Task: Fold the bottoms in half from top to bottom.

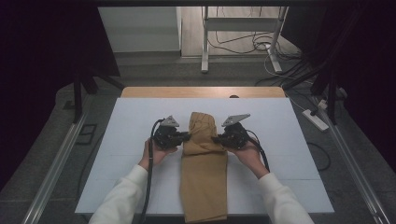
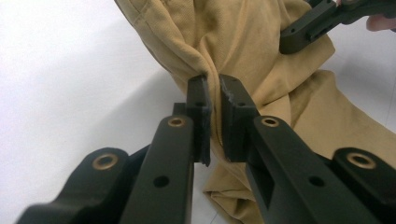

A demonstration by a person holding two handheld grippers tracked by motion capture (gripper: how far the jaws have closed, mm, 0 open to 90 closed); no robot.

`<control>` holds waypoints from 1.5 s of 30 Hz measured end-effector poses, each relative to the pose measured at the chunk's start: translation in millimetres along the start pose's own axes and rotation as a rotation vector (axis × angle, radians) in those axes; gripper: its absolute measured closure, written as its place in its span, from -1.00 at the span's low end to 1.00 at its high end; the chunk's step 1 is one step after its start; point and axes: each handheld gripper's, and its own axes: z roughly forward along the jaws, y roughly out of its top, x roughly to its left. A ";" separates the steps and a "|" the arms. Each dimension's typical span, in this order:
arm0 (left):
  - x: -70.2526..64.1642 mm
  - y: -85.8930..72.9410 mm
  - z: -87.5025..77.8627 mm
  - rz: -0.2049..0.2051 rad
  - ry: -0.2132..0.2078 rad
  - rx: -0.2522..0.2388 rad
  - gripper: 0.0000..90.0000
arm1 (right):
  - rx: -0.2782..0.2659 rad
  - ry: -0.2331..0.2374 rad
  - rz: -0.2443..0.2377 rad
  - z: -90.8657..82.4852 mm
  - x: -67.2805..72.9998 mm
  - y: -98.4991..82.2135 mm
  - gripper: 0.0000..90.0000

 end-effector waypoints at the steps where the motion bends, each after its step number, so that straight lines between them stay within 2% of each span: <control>1: -0.3 -0.3 -0.2 0.001 0.001 0.000 0.83 | 0.001 -0.003 -0.003 -0.3 0.5 0.0 0.85; 21: -13.5 -7.7 -12.9 0.028 -0.002 -0.001 0.81 | -0.006 -0.014 -0.027 -9.5 17.5 -1.2 0.85; 35: -25.1 -16.4 -20.2 0.038 -0.011 0.002 0.81 | 0.009 0.001 -0.051 -14.6 29.4 -6.1 0.85; 45: -28.6 -19.0 -24.5 0.036 -0.014 0.000 0.80 | 0.006 0.015 -0.056 -19.0 33.1 -8.3 0.85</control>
